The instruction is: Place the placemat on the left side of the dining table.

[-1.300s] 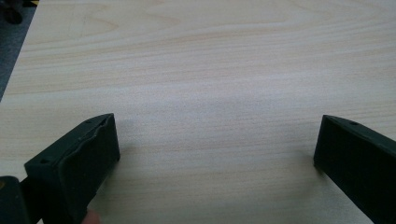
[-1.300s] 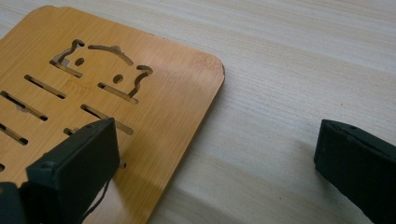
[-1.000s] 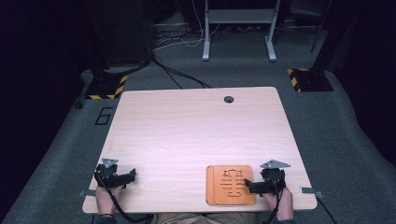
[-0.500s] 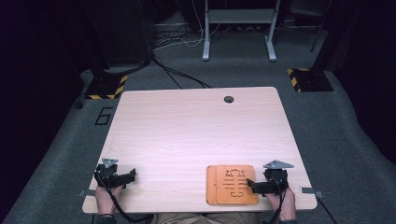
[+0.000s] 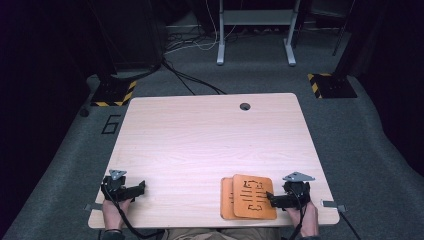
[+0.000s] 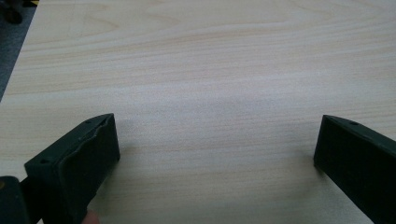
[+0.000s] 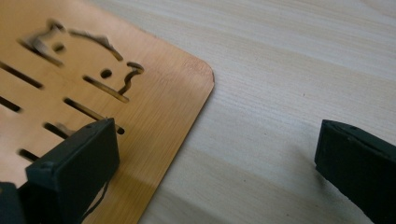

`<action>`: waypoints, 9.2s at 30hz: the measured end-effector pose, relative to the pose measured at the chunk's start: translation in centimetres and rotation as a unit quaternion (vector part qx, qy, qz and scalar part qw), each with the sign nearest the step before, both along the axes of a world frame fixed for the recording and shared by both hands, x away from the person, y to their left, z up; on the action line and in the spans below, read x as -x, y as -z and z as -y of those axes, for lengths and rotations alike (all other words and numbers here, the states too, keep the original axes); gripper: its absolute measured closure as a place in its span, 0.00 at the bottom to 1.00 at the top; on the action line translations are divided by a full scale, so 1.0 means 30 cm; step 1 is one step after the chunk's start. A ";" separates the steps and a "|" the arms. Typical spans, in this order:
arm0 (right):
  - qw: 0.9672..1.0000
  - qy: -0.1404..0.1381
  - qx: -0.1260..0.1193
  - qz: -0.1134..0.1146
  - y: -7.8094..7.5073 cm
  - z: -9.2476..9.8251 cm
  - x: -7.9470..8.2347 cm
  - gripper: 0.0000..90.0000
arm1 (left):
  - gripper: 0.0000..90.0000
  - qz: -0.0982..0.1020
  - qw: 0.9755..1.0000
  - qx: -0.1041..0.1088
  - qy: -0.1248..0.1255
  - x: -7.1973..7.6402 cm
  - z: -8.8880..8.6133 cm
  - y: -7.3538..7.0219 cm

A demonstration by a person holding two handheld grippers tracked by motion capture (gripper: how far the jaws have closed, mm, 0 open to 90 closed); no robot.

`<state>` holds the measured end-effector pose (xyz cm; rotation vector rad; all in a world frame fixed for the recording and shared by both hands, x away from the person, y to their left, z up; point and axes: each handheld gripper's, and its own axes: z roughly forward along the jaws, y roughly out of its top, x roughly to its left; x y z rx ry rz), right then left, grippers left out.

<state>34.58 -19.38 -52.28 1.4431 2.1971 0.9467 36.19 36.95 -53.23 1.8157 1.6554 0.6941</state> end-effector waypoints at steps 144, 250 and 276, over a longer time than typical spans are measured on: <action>1.000 0.011 -0.015 0.011 0.013 0.019 0.003 0.00 | 0.06 -0.222 0.890 0.161 0.365 -0.071 1.055 -0.172; 0.995 0.090 -0.020 0.049 0.001 0.131 -0.009 0.01 | 0.96 -0.214 0.920 0.044 0.324 -0.152 1.218 -0.616; 0.996 0.087 0.014 0.023 0.018 0.111 -0.058 0.01 | 0.96 -0.192 0.946 0.057 0.254 -0.271 0.922 -0.670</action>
